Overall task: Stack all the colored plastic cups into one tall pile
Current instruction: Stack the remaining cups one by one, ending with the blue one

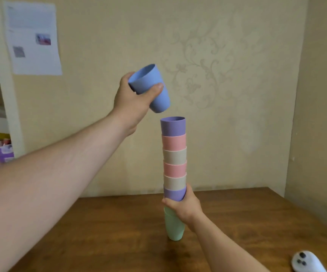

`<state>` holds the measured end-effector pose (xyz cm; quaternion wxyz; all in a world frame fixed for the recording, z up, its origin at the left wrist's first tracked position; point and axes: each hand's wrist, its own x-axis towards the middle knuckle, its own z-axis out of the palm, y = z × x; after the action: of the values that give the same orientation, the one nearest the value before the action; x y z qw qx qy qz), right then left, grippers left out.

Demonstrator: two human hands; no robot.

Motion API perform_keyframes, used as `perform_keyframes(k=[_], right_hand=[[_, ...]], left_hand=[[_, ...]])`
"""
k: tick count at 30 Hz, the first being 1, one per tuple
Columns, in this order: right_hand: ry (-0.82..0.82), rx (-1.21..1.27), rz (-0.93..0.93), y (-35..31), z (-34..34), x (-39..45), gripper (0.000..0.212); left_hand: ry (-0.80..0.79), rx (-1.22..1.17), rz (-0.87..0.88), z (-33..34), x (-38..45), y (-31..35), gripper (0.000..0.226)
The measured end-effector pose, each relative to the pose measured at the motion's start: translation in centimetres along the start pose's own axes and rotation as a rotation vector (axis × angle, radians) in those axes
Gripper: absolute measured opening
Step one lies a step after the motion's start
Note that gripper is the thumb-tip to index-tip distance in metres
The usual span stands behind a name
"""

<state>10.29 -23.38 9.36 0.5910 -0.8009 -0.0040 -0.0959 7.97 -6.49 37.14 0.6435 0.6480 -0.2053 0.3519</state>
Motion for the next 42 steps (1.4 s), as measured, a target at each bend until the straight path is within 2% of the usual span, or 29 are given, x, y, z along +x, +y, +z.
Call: perform_keyframes(k=[3,8,13,16,20,27,30,37,39,42], right_hand=[[-0.004,0.005,-0.011,0.2,-0.1,0.0,0.075],[-0.021,0.013,-0.040,0.4,0.1,0.1,0.076],[-0.023,0.002,-0.059,0.5,0.2,0.3,0.077],[-0.020,0.008,-0.058,0.7,0.2,0.5,0.079],[-0.019,0.006,-0.069,0.7,0.1,0.3,0.077],[-0.023,-0.009,-0.076,0.9,0.2,0.4,0.078],[-0.026,0.000,-0.069,1.0,0.2,0.5,0.079],[-0.045,0.018,-0.060,1.0,0.0,0.6,0.077],[-0.044,0.028,-0.061,1.0,0.1,0.4,0.078],[-0.052,0.035,-0.054,2.2,0.2,-0.8,0.075]], left_hand=[[-0.082,0.037,-0.063,1.9,-0.9,-1.2,0.077],[-0.089,-0.023,-0.118,3.6,-0.7,-1.9,0.065],[-0.162,0.129,-0.173,4.3,-1.3,-3.7,0.059],[-0.191,0.057,-0.244,4.6,-1.8,-5.4,0.061],[-0.234,0.085,-0.260,5.6,-2.1,-6.1,0.071],[-0.310,0.070,-0.210,5.6,-2.2,-6.8,0.064],[-0.298,0.032,-0.198,5.3,-2.4,-7.3,0.066],[-0.283,-0.014,-0.181,5.6,-2.8,-7.4,0.055],[-0.316,-0.003,-0.160,5.2,-3.1,-7.6,0.063],[-0.393,0.036,-0.223,3.9,-5.2,-9.4,0.103]])
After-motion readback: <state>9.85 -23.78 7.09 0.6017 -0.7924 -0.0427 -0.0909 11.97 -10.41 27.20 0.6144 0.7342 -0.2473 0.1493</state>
